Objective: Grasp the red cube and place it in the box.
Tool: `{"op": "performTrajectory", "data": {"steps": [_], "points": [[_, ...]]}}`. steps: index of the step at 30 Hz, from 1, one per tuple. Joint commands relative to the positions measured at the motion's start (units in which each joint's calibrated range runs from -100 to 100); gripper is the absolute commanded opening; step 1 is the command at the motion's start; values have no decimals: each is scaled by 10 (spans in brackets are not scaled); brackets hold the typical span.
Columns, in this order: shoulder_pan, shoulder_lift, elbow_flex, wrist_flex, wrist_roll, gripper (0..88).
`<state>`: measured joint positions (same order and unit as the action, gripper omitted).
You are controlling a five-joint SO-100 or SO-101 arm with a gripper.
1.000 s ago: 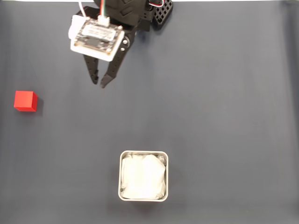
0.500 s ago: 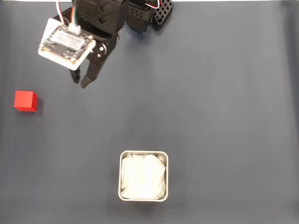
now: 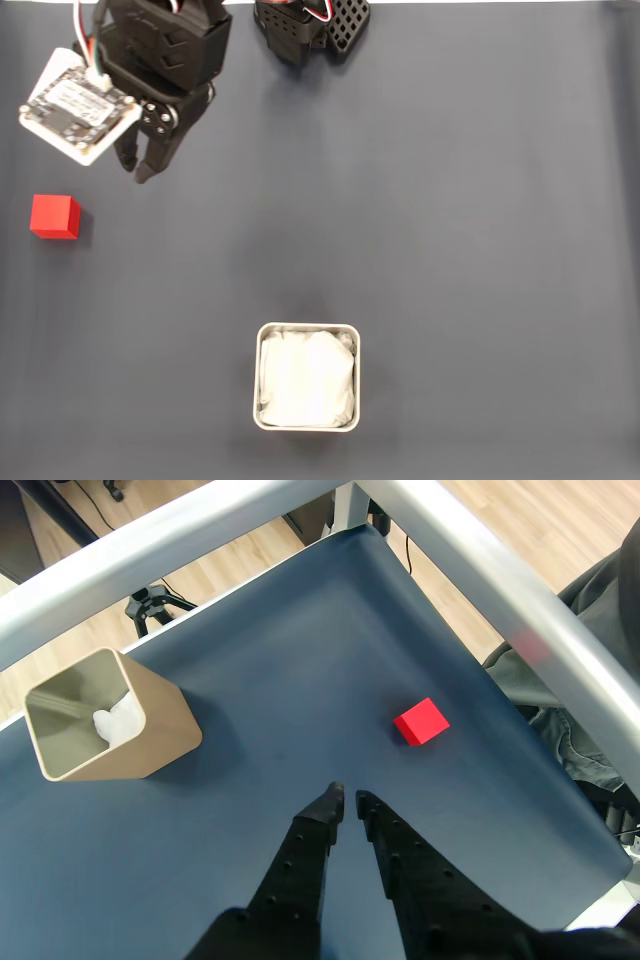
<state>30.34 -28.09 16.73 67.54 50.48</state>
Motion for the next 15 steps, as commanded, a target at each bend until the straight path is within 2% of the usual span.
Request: {"op": "performTrajectory", "data": {"steps": [1, 15], "points": [[16, 6, -31, -7, -3, 26], [69, 76, -47, -45, -2, 84]]}}
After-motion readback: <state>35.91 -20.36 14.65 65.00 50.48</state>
